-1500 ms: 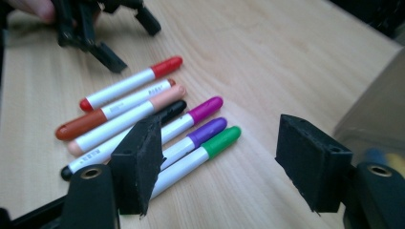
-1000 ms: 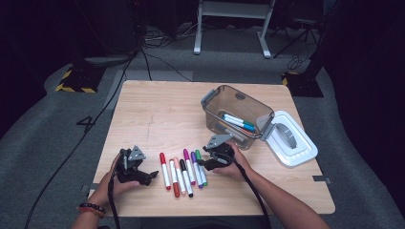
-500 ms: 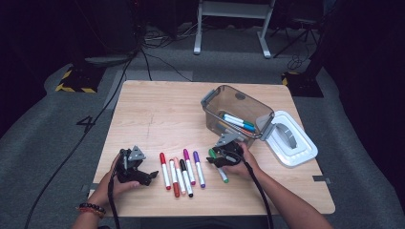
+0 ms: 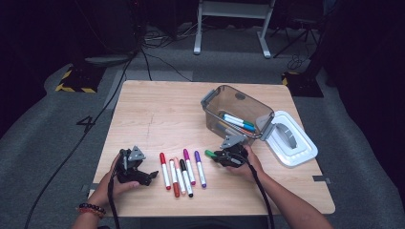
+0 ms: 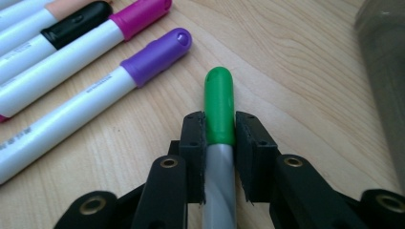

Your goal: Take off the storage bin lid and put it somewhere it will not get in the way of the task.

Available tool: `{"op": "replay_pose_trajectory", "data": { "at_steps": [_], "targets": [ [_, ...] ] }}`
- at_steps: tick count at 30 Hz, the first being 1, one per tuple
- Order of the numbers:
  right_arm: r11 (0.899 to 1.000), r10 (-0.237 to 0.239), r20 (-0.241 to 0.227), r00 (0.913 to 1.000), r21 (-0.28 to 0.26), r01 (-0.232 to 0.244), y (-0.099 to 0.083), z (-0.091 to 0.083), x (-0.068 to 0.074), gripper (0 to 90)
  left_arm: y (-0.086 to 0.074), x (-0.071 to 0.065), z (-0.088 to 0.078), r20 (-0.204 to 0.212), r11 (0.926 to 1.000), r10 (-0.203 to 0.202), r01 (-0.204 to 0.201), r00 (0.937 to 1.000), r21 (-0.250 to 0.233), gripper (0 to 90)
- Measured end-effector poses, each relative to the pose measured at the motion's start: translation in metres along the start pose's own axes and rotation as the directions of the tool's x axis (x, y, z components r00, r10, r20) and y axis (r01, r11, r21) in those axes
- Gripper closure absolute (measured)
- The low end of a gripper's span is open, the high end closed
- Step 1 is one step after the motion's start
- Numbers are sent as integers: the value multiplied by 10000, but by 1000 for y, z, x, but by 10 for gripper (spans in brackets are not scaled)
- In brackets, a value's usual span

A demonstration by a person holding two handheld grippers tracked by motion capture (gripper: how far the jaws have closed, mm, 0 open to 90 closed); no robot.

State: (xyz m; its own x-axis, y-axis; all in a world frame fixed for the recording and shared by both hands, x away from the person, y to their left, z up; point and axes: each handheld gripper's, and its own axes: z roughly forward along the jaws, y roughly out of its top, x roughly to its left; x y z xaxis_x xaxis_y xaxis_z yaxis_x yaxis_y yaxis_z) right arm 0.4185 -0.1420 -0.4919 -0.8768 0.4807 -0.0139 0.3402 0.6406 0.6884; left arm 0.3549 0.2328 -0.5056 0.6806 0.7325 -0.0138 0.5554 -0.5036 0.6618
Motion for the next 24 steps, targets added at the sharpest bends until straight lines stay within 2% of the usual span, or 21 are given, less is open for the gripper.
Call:
{"op": "replay_pose_trajectory", "data": {
  "at_steps": [4,13,19,24],
  "targets": [
    [9999,46,141,9999,-105,-44,-2,-3,-3,750,0,0,0,0,10000,2,-2,10000,2,5],
    [9930,-330,88,9994,-1129,338,11,-36,3,751,0,0,0,4,10000,-1,1,10000,2,5],
    [9798,-530,151,9985,-1923,549,22,-69,4,751,0,0,0,6,10000,-2,2,10000,1,5],
    [9696,-653,123,9978,-2355,663,29,-90,6,751,0,0,0,12,10000,-4,4,10000,-3,5]
  ]
}}
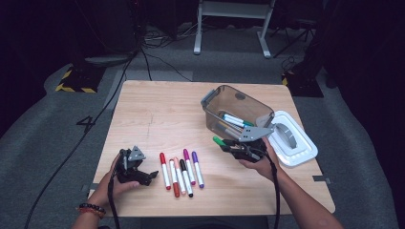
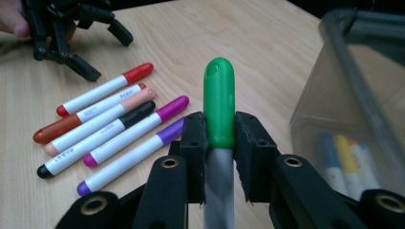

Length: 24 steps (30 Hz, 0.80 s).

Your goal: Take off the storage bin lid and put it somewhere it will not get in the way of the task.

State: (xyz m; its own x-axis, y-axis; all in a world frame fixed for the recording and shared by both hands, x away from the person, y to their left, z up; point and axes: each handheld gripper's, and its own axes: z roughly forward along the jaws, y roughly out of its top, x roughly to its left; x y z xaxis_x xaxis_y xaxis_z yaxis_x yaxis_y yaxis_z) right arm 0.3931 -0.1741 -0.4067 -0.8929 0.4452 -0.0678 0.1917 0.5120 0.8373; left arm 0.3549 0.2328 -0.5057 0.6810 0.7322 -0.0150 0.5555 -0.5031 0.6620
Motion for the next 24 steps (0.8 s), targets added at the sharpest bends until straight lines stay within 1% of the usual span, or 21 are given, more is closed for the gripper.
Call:
{"op": "replay_pose_trajectory", "data": {
  "at_steps": [6,7,8,9,13,18,23,24],
  "targets": [
    [9983,-182,133,9997,-555,189,20,-28,-3,751,0,0,0,3,10000,-39,39,10000,-2,4],
    [9983,-182,133,9997,-555,189,20,-28,-3,751,0,0,0,3,10000,-39,39,10000,-2,4],
    [9978,-239,173,9996,-608,249,25,-33,-4,751,0,0,0,0,10000,-43,43,10000,-4,4],
    [9968,-362,257,9990,-698,379,33,-39,-6,751,0,0,0,2,10000,-44,44,10000,-3,4],
    [9954,-549,464,9974,-761,583,51,-51,-12,751,0,0,0,3,10000,-46,46,10000,-3,4],
    [9952,-573,761,9955,-750,630,69,-58,-25,751,0,0,0,6,10000,-42,42,10000,-4,4],
    [9956,-543,954,9940,-706,612,80,-59,-38,751,0,0,0,5,10000,-45,45,10000,-2,4],
    [9961,-475,946,9944,-700,542,82,-58,-41,751,0,0,0,7,10000,-41,41,10000,-1,4]
  ]
}}
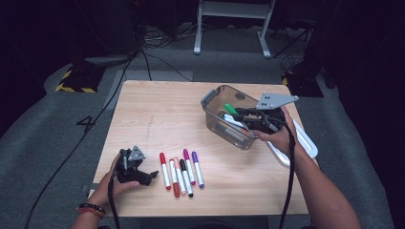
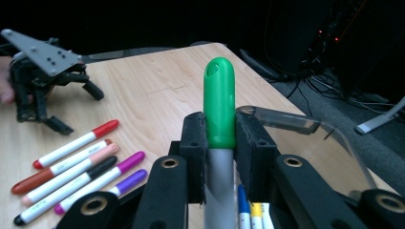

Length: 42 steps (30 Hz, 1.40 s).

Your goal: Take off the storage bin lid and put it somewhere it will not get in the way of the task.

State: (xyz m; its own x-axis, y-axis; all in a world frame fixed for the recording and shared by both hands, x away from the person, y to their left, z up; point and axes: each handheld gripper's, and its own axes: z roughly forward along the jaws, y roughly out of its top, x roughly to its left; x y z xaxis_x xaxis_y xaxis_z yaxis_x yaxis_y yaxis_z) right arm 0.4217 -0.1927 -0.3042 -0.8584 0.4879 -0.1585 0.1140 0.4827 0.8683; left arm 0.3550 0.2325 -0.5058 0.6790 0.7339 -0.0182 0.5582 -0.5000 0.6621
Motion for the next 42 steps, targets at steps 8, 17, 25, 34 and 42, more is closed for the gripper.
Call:
{"op": "replay_pose_trajectory", "data": {
  "at_steps": [8,17,25,34,42],
  "targets": [
    [9979,183,209,9996,619,-196,3,22,-23,751,0,0,0,1,10000,0,0,10000,-2,4],
    [9811,415,356,9985,1873,-475,-5,59,-46,751,0,0,0,-2,10000,3,-3,10000,-2,4],
    [9508,604,408,9973,3019,-699,-23,89,-61,750,0,0,0,5,10000,-1,1,10000,-2,4],
    [9060,616,174,9979,4185,-633,-38,109,-67,750,0,0,0,5,10000,1,-1,10000,-1,4],
    [8622,836,-188,9963,5026,-629,-45,116,-67,749,0,0,0,4,10000,-3,3,10000,-4,4]
  ]
}}
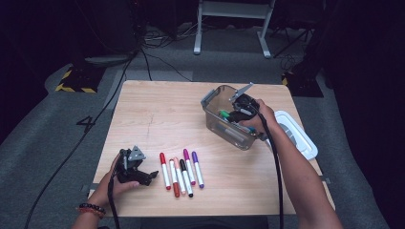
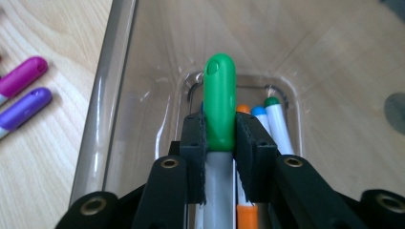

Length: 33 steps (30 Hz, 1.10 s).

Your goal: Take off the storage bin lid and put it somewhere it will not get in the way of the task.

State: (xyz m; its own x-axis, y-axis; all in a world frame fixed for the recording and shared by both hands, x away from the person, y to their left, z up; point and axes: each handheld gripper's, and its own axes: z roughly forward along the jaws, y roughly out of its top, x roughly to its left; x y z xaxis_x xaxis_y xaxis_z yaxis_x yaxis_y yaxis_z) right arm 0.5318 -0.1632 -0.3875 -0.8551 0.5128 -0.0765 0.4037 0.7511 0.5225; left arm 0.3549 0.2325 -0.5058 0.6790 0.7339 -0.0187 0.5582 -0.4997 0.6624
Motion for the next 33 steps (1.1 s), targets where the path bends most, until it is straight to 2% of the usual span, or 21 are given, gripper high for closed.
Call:
{"op": "replay_pose_trajectory", "data": {
  "at_steps": [4,5,9,10,16,19,25,30,33],
  "targets": [
    [9997,65,98,9999,242,-67,1,3,0,728,0,0,0,9,10000,-19,19,10000,-2,4],
    [9997,75,128,9999,221,-78,1,3,0,692,0,0,0,11,10000,-23,23,10000,-2,4],
    [9997,223,272,9994,76,-225,1,2,-1,653,0,0,0,10,10000,-14,14,10000,0,4],
    [9997,250,434,9987,2,-251,1,1,-1,648,0,0,0,5,10000,-11,11,10000,-7,4],
    [9924,717,531,9960,-1040,-659,-3,-15,-2,575,0,0,0,7,10000,-24,24,10000,-1,4],
    [9841,892,439,9951,-1578,-812,-7,-26,1,534,0,0,0,7,10000,-15,15,10000,-3,4],
    [9587,828,256,9962,-2751,-726,-13,-54,12,484,0,0,0,6,10000,-25,25,10000,-3,4],
    [9385,510,241,9984,-3430,-397,-19,-75,28,450,0,0,0,-3,10000,-2,2,10000,0,4],
    [9216,311,157,9994,-3874,-226,-23,-86,40,438,0,0,0,-13,10000,10,-10,10000,-2,4]
  ]
}}
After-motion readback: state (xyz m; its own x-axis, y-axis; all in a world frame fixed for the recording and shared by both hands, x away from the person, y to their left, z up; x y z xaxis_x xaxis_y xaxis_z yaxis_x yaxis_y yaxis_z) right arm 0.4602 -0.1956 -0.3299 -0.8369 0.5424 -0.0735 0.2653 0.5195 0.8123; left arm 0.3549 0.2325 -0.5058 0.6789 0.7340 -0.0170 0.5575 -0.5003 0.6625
